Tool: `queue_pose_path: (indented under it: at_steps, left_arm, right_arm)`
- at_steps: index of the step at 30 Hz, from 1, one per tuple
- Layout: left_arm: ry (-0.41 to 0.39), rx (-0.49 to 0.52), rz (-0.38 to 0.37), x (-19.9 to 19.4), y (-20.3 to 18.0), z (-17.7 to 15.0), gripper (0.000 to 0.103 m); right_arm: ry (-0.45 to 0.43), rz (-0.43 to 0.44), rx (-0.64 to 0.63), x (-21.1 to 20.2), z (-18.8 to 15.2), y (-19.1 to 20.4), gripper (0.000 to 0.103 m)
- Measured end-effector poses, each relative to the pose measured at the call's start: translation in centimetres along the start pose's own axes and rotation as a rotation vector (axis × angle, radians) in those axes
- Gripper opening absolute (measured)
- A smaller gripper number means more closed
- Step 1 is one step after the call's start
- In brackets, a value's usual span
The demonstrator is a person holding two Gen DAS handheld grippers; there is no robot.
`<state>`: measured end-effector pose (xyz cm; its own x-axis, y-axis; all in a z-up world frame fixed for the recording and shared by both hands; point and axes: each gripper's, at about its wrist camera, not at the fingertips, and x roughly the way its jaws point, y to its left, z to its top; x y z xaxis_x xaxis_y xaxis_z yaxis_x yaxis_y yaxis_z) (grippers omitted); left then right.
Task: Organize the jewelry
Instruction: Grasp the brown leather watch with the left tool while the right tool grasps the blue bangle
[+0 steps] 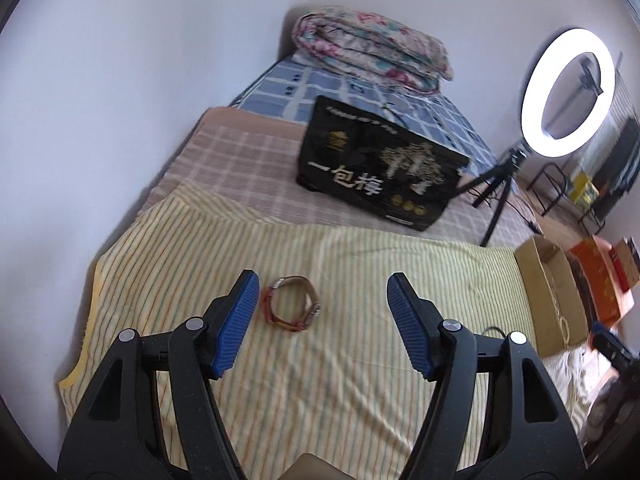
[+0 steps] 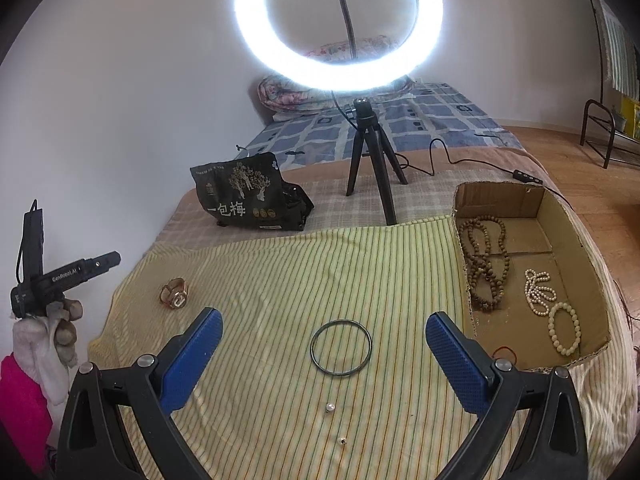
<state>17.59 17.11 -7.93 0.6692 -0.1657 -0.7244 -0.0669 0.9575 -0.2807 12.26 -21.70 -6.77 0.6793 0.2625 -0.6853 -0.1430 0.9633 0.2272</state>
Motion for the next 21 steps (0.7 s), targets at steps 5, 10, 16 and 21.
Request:
queue_pose_path:
  at_steps: [5,10,16,21]
  left_arm:
    - [0.058,-0.062,0.003,2.5,2.3,-0.4,0.071]
    - [0.088,-0.042,0.052,4.7,2.7,-1.2,0.071]
    - [0.122,-0.085,0.041,7.2,3.9,-1.7,0.071]
    - [0.171,-0.055,0.016,8.8,3.6,-2.2,0.071]
  right_arm:
    - [0.038,-0.019,-0.016,1.4,-0.7,0.0,0.103]
    - [0.069,-0.02,-0.039,3.0,-1.6,0.5,0.103]
    - [0.117,-0.054,-0.128,5.5,-3.1,1.5,0.103]
    - [0.153,-0.086,-0.15,7.7,-4.1,1.6,0.103]
